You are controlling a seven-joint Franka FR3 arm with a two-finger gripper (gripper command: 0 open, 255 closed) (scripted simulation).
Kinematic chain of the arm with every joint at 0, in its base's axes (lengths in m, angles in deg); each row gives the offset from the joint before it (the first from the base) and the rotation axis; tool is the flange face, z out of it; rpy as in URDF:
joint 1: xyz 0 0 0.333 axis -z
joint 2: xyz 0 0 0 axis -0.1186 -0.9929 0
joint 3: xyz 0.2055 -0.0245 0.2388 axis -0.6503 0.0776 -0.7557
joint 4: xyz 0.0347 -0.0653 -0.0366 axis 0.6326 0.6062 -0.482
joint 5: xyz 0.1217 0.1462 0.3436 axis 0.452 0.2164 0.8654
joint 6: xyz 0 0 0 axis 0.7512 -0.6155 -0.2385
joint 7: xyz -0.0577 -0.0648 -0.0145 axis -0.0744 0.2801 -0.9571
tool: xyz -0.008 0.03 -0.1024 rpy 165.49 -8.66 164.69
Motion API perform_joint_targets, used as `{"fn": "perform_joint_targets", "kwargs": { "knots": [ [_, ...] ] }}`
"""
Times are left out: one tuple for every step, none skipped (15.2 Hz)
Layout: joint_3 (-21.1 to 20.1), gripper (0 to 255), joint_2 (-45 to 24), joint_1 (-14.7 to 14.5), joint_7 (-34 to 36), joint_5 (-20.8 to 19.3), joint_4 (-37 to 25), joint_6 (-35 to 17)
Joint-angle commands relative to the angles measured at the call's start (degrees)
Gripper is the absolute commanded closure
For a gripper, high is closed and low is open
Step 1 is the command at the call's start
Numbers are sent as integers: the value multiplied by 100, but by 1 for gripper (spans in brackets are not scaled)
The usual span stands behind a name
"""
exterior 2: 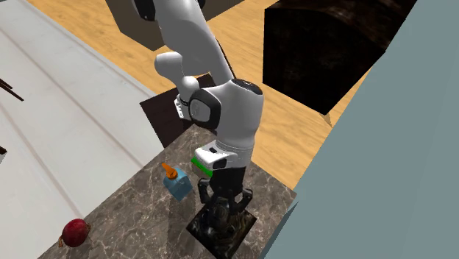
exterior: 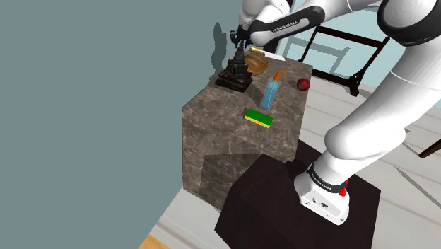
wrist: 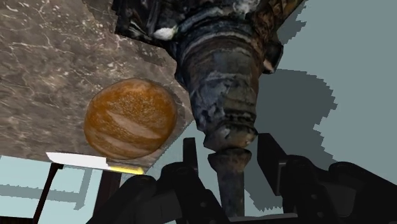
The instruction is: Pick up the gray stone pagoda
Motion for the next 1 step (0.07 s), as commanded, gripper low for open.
{"fn": "perform_joint_targets", "kwargs": {
  "knots": [
    [-6, 255, 43, -1, -43, 45, -14, 32]
  ]
}}
